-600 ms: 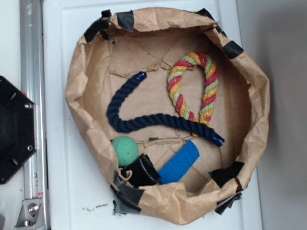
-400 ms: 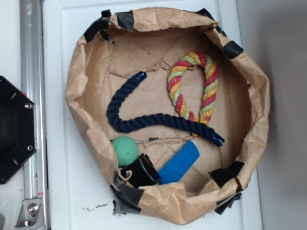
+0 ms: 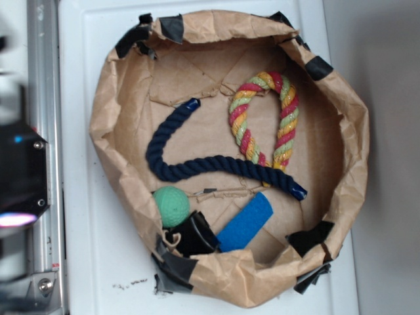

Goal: Grab the blue rope.

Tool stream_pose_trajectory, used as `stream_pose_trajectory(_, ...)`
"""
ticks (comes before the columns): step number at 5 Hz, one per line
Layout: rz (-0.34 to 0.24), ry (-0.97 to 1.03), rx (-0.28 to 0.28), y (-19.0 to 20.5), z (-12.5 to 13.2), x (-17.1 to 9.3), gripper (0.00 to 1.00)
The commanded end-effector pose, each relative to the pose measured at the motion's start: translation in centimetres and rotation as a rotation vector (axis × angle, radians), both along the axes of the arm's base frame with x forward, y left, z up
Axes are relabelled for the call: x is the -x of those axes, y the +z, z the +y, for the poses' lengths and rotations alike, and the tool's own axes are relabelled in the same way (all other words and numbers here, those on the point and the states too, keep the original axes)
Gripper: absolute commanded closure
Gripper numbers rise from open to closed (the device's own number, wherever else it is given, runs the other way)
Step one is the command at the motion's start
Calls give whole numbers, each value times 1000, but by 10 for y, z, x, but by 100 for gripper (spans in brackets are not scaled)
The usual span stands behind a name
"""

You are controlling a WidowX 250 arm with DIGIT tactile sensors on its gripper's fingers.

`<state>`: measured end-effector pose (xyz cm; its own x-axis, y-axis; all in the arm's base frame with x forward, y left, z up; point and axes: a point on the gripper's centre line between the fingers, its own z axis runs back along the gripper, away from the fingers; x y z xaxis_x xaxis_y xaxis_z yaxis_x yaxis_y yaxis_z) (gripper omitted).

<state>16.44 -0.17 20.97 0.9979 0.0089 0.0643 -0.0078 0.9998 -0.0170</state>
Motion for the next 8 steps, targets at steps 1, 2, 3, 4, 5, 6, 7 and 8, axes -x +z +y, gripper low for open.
stream_pose_trajectory(1,-47,-193,-116,-62,-5,-67,0)
stream_pose_trajectory(2,-27,-268,-141,-90,-7,-90,0)
stream_pose_trajectory(3,-4,-238,-141,-111,2,-120,0)
stream_pose_trajectory(4,18,-164,-132,-124,17,-145,0)
stream_pose_trajectory(5,31,-155,-134,-141,10,-162,0)
stream_pose_trajectory(6,86,-148,-125,-170,-9,-165,0)
stream_pose_trajectory(7,173,-99,-120,-192,-23,-155,0)
stream_pose_trajectory(8,228,-101,-97,-207,-41,-141,27)
